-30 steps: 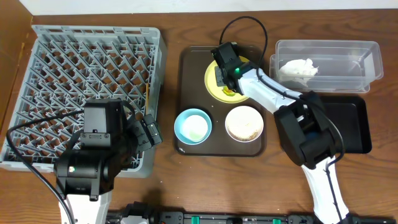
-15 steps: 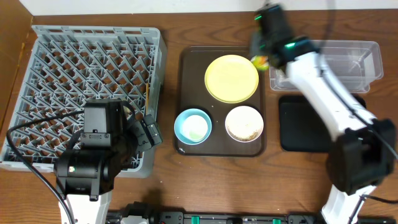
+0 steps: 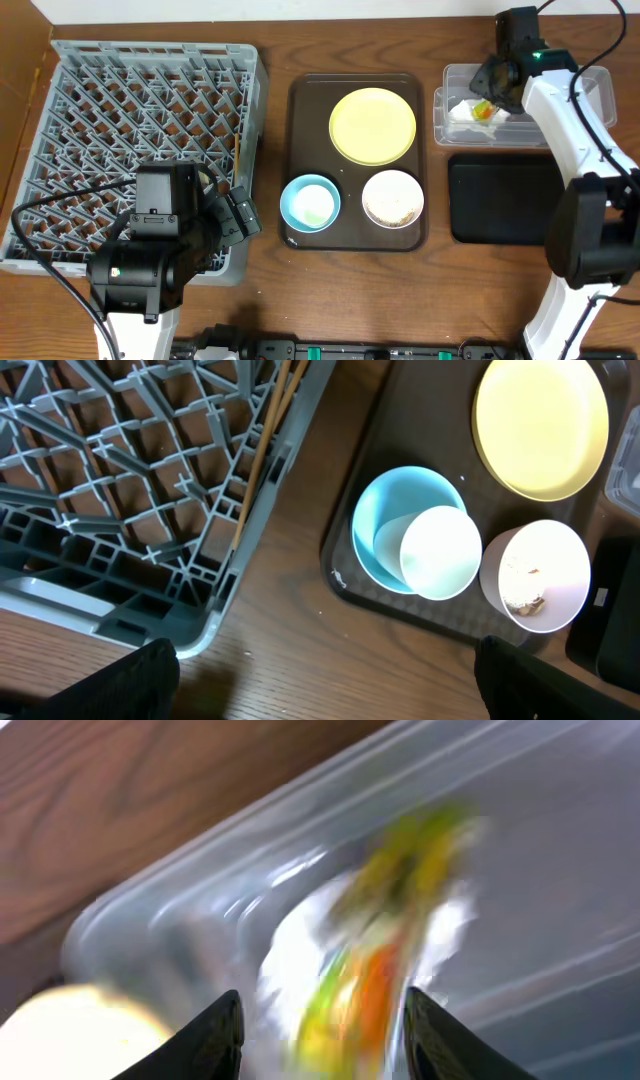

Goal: Sort waste into correct bins and load items into the dishwasher
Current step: 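Drop the green wrapper into the clear bin with the right gripper, then grasp the rim of the pink rice bowl with the right gripper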

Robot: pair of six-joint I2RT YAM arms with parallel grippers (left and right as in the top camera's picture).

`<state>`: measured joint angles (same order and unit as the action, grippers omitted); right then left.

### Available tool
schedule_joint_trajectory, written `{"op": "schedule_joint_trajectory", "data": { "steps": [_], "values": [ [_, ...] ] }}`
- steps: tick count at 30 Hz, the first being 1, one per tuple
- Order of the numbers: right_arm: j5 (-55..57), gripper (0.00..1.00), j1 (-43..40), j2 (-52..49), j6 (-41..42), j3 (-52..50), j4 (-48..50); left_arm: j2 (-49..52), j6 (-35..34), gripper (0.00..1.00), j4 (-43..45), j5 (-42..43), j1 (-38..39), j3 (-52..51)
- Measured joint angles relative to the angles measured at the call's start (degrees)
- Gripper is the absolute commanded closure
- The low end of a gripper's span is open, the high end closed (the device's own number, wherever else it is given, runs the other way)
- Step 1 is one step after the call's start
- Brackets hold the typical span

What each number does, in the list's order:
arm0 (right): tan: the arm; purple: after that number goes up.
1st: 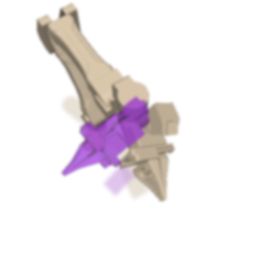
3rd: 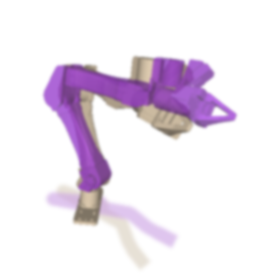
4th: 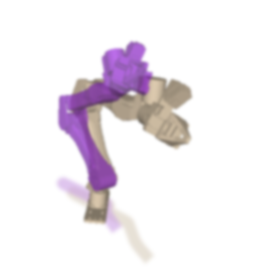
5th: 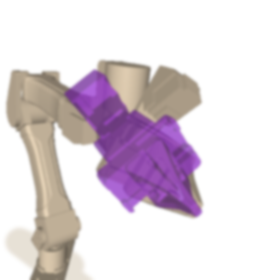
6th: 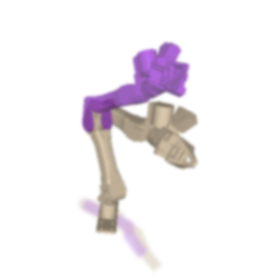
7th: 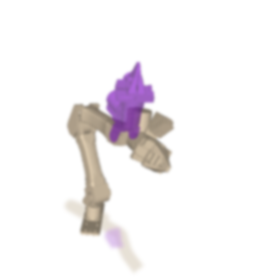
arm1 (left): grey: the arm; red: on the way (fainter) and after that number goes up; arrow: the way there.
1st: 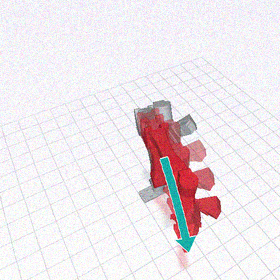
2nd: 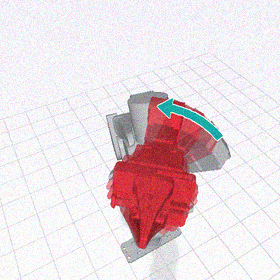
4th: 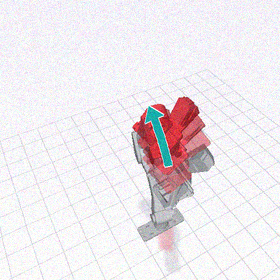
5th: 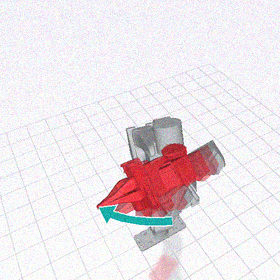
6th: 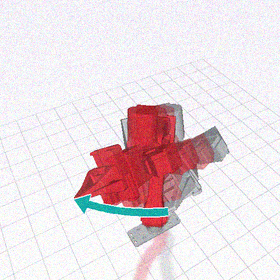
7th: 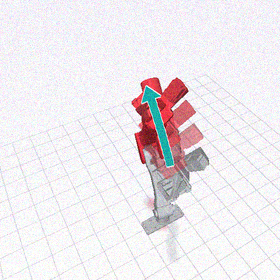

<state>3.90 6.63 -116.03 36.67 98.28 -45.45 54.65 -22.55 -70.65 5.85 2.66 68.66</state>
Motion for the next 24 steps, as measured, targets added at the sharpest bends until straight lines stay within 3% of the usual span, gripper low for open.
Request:
{"op": "schedule_joint_trajectory", "data": {
  "steps": [6, 12, 18, 24],
  "values": [
    [-7.43, 0.51, 5.75, 7.67, -6.01, 0.02, -8.46, 0.0, 0.0, 0.05, 0.0, 0.0, 0.0, 0.0],
    [-10.82, 0.5, 17.92, 10.45, -11.76, 0.07, -19.32, 0.0, 0.0, 0.05, 0.0, 0.0, 0.0, 0.0],
    [-10.45, 0.51, 29.42, 7.19, -12.52, -3.39, -18.12, 0.0, 0.0, 0.05, 0.0, 0.0, 0.0, 0.0],
    [-7.56, 0.58, 34.6, 2.62, -10.29, -8.98, -11.63, 0.0, 0.0, 0.05, -0.04, 0.0, 0.0, 0.0]
  ]
}}
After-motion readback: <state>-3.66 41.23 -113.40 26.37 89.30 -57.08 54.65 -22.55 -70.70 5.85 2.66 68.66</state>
